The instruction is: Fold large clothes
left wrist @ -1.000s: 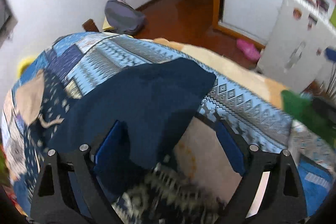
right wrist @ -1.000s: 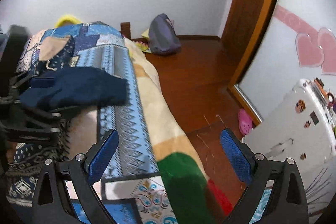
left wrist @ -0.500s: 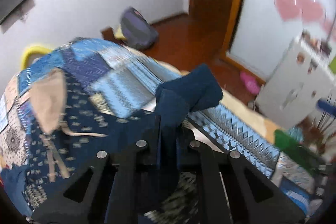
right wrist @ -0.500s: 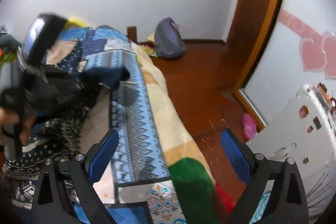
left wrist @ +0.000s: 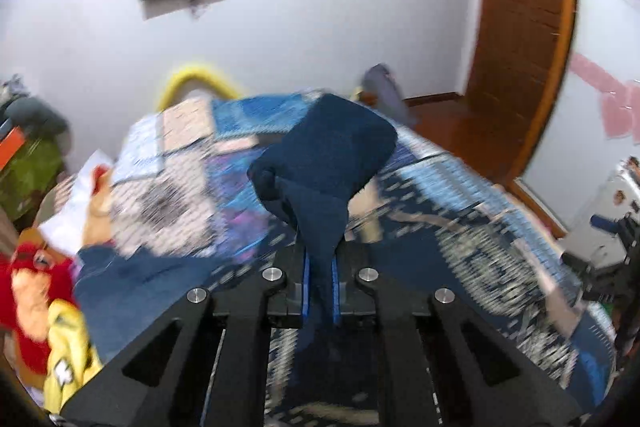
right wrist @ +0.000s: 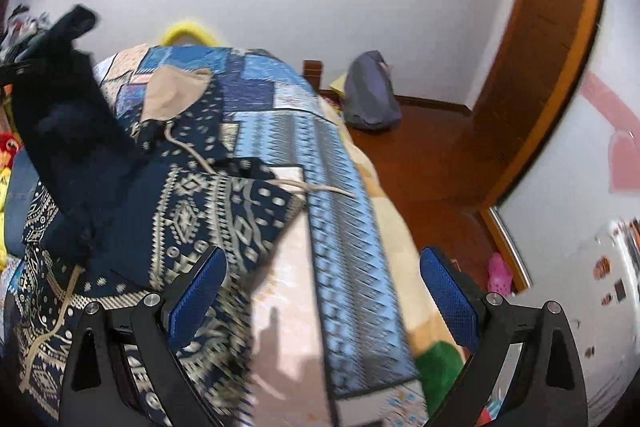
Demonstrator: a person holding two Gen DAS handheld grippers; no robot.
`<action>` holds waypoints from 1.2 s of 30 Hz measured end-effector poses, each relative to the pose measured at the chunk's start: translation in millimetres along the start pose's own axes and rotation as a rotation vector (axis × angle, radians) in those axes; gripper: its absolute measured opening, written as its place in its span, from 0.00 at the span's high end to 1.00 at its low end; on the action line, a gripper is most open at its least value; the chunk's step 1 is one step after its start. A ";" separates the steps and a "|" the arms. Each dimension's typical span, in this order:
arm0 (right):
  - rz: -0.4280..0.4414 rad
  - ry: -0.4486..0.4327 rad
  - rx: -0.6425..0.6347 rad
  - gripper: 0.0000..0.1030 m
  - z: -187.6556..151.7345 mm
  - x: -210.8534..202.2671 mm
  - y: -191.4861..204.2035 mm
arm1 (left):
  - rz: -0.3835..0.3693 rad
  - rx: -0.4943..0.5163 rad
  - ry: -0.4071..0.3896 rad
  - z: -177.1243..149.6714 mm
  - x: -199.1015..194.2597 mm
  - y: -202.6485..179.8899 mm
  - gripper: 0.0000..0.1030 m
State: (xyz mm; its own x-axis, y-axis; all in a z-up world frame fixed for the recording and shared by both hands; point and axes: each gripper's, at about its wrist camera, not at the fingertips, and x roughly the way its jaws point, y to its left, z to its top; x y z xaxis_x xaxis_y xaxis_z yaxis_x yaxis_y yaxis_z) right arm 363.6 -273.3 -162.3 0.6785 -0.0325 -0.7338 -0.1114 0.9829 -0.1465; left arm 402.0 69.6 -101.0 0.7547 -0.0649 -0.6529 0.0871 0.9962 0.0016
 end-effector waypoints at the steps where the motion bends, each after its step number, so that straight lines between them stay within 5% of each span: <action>1: 0.005 0.003 -0.006 0.06 2.2 4.2 5.4 | 0.009 -0.013 0.014 -6.6 3.1 10.6 0.93; 6: 0.083 0.081 -0.010 0.06 10.5 41.6 33.0 | 0.000 -0.114 0.108 -57.2 28.9 50.7 0.93; 13: 0.191 0.332 0.056 0.06 -10.5 114.0 44.5 | 0.036 -0.179 0.288 -133.6 70.1 82.8 0.91; 17: 0.211 0.325 0.079 0.01 -15.6 118.6 33.7 | 0.054 -0.185 0.331 -162.2 68.9 94.0 0.82; 19: 0.207 0.324 0.070 0.01 -17.2 118.0 30.1 | 0.081 -0.178 0.329 -170.1 63.3 97.2 0.65; 23: 0.202 0.334 0.065 0.01 -22.3 113.8 19.5 | 0.159 -0.132 0.305 -175.8 46.2 97.1 0.46; 27: 0.173 0.347 0.059 0.01 -21.4 107.1 11.7 | 0.200 -0.084 0.300 -170.3 31.6 98.5 0.44; 31: 0.087 0.298 -0.023 0.01 -12.6 85.5 13.9 | 0.196 -0.088 0.242 -148.4 8.1 96.6 0.31; 36: 0.103 0.183 -0.048 0.01 18.7 47.3 16.9 | 0.166 -0.083 0.142 -104.1 -13.9 86.1 0.25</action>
State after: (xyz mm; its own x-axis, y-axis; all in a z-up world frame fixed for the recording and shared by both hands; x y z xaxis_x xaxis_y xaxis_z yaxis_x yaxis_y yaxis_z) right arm 407.4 -254.9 -187.1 0.5190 0.0315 -0.8542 -0.2114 0.9730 -0.0926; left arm 331.3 162.4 -170.7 0.6543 0.1031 -0.7492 -0.0889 0.9943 0.0592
